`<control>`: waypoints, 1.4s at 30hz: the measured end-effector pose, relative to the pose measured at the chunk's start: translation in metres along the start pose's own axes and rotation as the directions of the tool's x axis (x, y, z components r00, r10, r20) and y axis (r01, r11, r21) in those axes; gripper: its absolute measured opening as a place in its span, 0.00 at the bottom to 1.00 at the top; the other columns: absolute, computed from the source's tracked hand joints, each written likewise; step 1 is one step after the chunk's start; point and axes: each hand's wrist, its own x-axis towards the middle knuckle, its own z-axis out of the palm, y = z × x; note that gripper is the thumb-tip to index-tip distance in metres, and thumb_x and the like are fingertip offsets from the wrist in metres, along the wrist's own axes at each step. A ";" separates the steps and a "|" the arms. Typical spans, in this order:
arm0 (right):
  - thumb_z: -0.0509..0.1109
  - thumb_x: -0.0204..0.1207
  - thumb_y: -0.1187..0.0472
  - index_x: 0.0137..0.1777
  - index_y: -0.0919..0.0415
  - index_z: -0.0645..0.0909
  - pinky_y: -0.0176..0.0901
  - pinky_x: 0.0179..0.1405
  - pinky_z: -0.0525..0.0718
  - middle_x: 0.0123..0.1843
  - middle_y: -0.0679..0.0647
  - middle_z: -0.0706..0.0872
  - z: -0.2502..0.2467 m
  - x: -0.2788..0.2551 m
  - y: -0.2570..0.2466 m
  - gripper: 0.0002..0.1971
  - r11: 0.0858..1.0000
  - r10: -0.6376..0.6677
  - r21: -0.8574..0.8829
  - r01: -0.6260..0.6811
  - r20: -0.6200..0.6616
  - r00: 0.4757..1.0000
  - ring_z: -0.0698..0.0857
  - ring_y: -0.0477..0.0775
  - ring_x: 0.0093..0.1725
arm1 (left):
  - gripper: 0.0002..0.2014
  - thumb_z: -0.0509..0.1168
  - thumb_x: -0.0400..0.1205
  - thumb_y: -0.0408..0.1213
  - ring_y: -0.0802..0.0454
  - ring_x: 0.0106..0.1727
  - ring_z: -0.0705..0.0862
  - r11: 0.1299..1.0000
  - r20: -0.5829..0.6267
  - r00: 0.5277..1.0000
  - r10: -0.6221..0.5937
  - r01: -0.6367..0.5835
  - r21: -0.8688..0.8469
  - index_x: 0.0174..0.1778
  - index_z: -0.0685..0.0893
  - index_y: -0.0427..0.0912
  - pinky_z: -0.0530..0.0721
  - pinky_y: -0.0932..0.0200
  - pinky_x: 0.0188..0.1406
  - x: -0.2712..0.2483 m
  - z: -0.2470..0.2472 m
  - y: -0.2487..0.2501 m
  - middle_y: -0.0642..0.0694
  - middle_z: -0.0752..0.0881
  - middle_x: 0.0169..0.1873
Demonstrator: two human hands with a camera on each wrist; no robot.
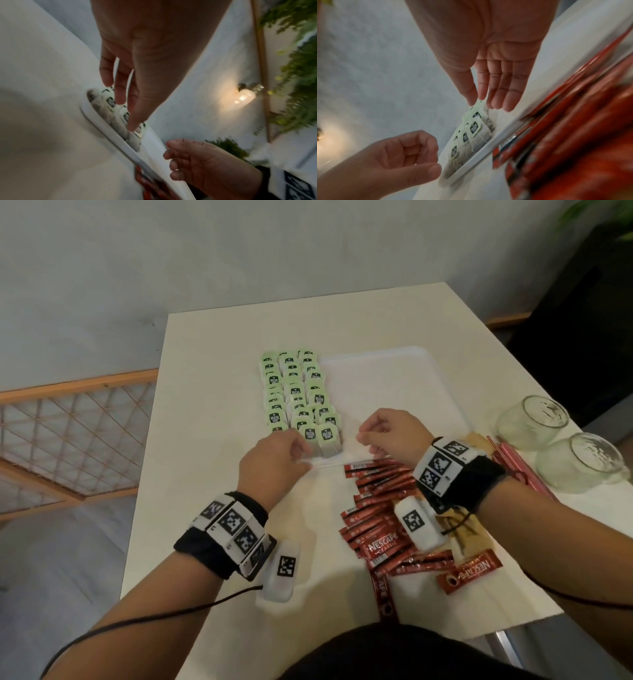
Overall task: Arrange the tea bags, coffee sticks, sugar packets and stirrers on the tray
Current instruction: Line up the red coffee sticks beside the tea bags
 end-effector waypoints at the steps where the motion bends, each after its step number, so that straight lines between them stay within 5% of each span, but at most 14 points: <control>1: 0.76 0.75 0.61 0.49 0.60 0.84 0.44 0.42 0.89 0.42 0.55 0.88 -0.008 -0.010 0.004 0.06 1.000 -0.024 -0.008 0.024 0.007 1.000 0.88 0.51 0.37 | 0.11 0.75 0.75 0.39 0.60 0.41 0.80 0.995 0.061 0.994 0.096 -0.096 -0.003 0.43 0.80 0.58 0.78 0.58 0.39 -0.005 0.002 0.006 0.59 0.83 0.41; 7: 0.76 0.75 0.61 0.47 0.56 0.85 0.41 0.36 0.87 0.39 0.53 0.88 -0.052 -0.069 0.040 0.03 0.988 -0.098 -0.110 0.105 0.068 0.993 0.87 0.48 0.34 | 0.11 0.79 0.72 0.44 0.65 0.37 0.76 0.873 0.416 0.786 0.458 -0.485 -0.047 0.46 0.85 0.57 0.71 0.60 0.40 -0.039 0.024 0.043 0.59 0.81 0.36; 12: 0.77 0.74 0.61 0.47 0.55 0.85 0.41 0.34 0.83 0.38 0.48 0.86 -0.071 -0.112 0.074 0.05 0.988 -0.065 -0.134 0.078 0.097 0.993 0.84 0.45 0.32 | 0.23 0.75 0.70 0.61 0.62 0.52 0.71 0.708 0.571 0.628 0.529 -0.697 0.112 0.59 0.78 0.64 0.59 0.57 0.51 -0.071 0.051 0.069 0.61 0.73 0.48; 16: 0.77 0.72 0.64 0.47 0.50 0.85 0.26 0.37 0.76 0.42 0.44 0.87 -0.079 -0.141 0.089 0.09 0.939 -0.093 -0.311 0.150 0.190 0.977 0.81 0.31 0.34 | 0.26 0.72 0.70 0.65 0.59 0.57 0.71 0.638 0.639 0.556 0.532 -0.759 0.128 0.64 0.77 0.68 0.62 0.52 0.59 -0.085 0.062 0.076 0.58 0.72 0.54; 19: 0.79 0.71 0.64 0.50 0.49 0.85 0.20 0.35 0.75 0.45 0.44 0.87 -0.084 -0.154 0.097 0.11 0.896 -0.079 -0.405 0.184 0.261 0.962 0.79 0.25 0.36 | 0.19 0.70 0.73 0.65 0.59 0.57 0.72 0.653 0.617 0.585 0.526 -0.743 0.146 0.59 0.83 0.67 0.59 0.55 0.56 -0.084 0.065 0.080 0.59 0.73 0.52; 23: 0.84 0.64 0.53 0.52 0.48 0.84 0.23 0.39 0.72 0.47 0.39 0.82 -0.081 -0.157 0.107 0.17 0.799 -0.041 -0.559 0.220 0.315 0.948 0.79 0.30 0.42 | 0.14 0.70 0.75 0.60 0.60 0.55 0.74 0.648 0.564 0.646 0.514 -0.724 0.238 0.54 0.87 0.61 0.60 0.56 0.53 -0.080 0.067 0.086 0.62 0.75 0.49; 28: 0.83 0.64 0.53 0.47 0.47 0.83 0.38 0.46 0.80 0.46 0.44 0.82 -0.071 -0.154 0.111 0.14 0.796 -0.051 -0.570 0.203 0.272 0.961 0.82 0.43 0.45 | 0.09 0.68 0.74 0.54 0.58 0.51 0.78 0.657 0.531 0.690 0.492 -0.695 0.293 0.45 0.88 0.58 0.66 0.52 0.61 -0.077 0.067 0.088 0.60 0.81 0.45; 31: 0.82 0.65 0.53 0.46 0.49 0.84 0.44 0.48 0.82 0.45 0.45 0.83 -0.068 -0.153 0.106 0.12 0.784 -0.043 -0.581 0.219 0.301 0.953 0.82 0.46 0.45 | 0.03 0.70 0.75 0.50 0.62 0.46 0.78 0.786 0.473 0.749 0.463 -0.594 0.172 0.40 0.87 0.57 0.67 0.55 0.60 -0.071 0.058 0.090 0.60 0.81 0.40; 34: 0.82 0.65 0.54 0.40 0.46 0.81 0.42 0.45 0.82 0.41 0.43 0.84 -0.069 -0.150 0.102 0.11 0.792 -0.030 -0.565 0.233 0.345 0.938 0.82 0.44 0.42 | 0.02 0.74 0.76 0.45 0.66 0.35 0.79 0.914 0.429 0.815 0.390 -0.398 -0.076 0.40 0.88 0.53 0.75 0.65 0.43 -0.069 0.045 0.094 0.59 0.83 0.35; 37: 0.83 0.65 0.55 0.38 0.45 0.82 0.38 0.40 0.79 0.38 0.43 0.85 -0.069 -0.148 0.099 0.11 0.808 -0.043 -0.529 0.260 0.387 0.921 0.82 0.43 0.39 | 0.02 0.73 0.77 0.41 0.68 0.32 0.80 0.941 0.375 0.866 0.331 -0.274 -0.197 0.40 0.88 0.50 0.75 0.73 0.35 -0.065 0.035 0.097 0.59 0.85 0.34; 42: 0.80 0.69 0.57 0.43 0.47 0.83 0.32 0.37 0.74 0.40 0.41 0.84 -0.057 -0.147 0.092 0.08 0.792 -0.092 -0.527 0.308 0.396 0.914 0.81 0.40 0.39 | 0.03 0.72 0.76 0.44 0.57 0.42 0.84 0.972 0.307 0.924 0.226 -0.234 -0.012 0.39 0.86 0.50 0.83 0.58 0.44 -0.057 0.031 0.092 0.55 0.87 0.43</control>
